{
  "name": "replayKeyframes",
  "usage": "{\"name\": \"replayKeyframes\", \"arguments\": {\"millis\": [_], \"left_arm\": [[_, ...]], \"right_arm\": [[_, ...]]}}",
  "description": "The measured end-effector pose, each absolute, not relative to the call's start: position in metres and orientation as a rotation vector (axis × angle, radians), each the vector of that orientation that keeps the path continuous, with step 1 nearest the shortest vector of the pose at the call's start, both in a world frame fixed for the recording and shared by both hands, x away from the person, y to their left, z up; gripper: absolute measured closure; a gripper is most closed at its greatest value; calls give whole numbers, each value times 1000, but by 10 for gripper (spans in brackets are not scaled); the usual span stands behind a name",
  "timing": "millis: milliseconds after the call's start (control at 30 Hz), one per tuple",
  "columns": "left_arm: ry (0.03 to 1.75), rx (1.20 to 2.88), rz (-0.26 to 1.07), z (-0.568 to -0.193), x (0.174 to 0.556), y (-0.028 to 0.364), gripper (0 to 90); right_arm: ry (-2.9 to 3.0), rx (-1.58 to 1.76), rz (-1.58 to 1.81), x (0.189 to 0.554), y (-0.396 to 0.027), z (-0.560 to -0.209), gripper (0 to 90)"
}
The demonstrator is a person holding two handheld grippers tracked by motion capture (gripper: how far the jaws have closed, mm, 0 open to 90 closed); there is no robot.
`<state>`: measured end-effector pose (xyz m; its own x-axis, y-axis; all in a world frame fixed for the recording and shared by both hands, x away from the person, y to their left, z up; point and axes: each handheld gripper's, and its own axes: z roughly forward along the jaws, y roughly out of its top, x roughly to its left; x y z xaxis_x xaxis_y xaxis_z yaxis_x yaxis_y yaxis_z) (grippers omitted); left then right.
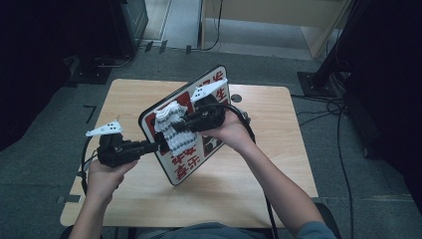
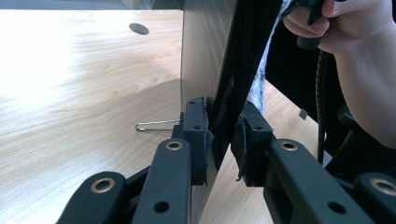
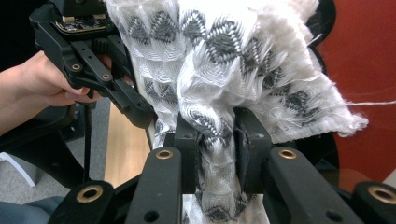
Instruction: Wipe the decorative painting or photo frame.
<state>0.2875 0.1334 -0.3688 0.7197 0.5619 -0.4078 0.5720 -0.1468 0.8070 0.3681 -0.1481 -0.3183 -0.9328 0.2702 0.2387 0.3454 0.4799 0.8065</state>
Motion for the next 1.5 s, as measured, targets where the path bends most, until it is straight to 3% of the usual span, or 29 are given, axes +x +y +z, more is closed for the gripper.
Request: {"name": "replayKeyframes", "arguments": {"millis": [1500], "left_arm": [[869, 1823, -30, -368, 291, 134, 767]], "right_arm": [[-2649, -589, -1386, 357, -155, -363, 733]]}}
